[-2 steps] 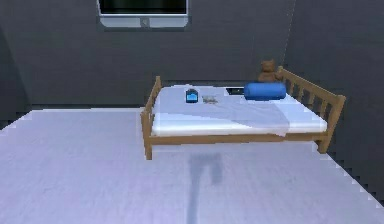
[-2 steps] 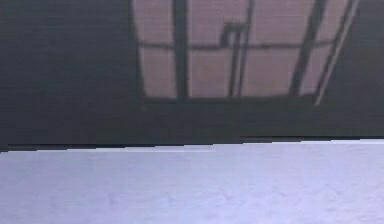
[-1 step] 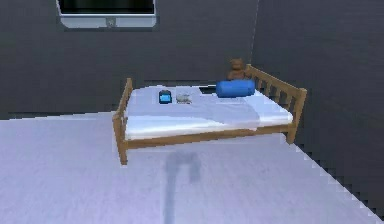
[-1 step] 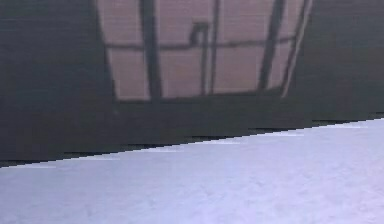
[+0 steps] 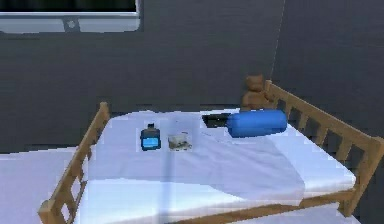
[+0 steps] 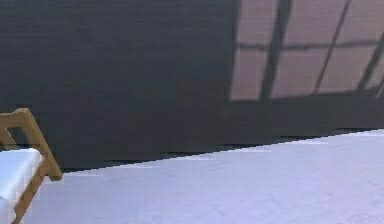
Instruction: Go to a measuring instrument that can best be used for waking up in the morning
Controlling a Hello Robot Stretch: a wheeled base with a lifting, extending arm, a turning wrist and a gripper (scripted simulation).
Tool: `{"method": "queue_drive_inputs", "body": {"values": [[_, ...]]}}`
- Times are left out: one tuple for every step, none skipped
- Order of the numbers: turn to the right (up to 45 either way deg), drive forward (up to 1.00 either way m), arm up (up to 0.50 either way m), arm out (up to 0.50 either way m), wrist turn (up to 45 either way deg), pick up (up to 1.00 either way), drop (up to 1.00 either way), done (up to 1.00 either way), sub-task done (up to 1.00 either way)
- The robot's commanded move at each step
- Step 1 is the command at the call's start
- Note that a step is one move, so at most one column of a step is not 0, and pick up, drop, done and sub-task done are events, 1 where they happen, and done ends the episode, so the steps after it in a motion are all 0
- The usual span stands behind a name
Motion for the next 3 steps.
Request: {"method": "queue_drive_inputs", "body": {"values": [[6.0,0.0,0.0,0.0,0.0,0.0,0.0,0.0,0.0],[0.0,0.2,0.0,0.0,0.0,0.0,0.0,0.0,0.0],[-21.0,0.0,0.0,0.0,0.0,0.0,0.0,0.0,0.0]]}}
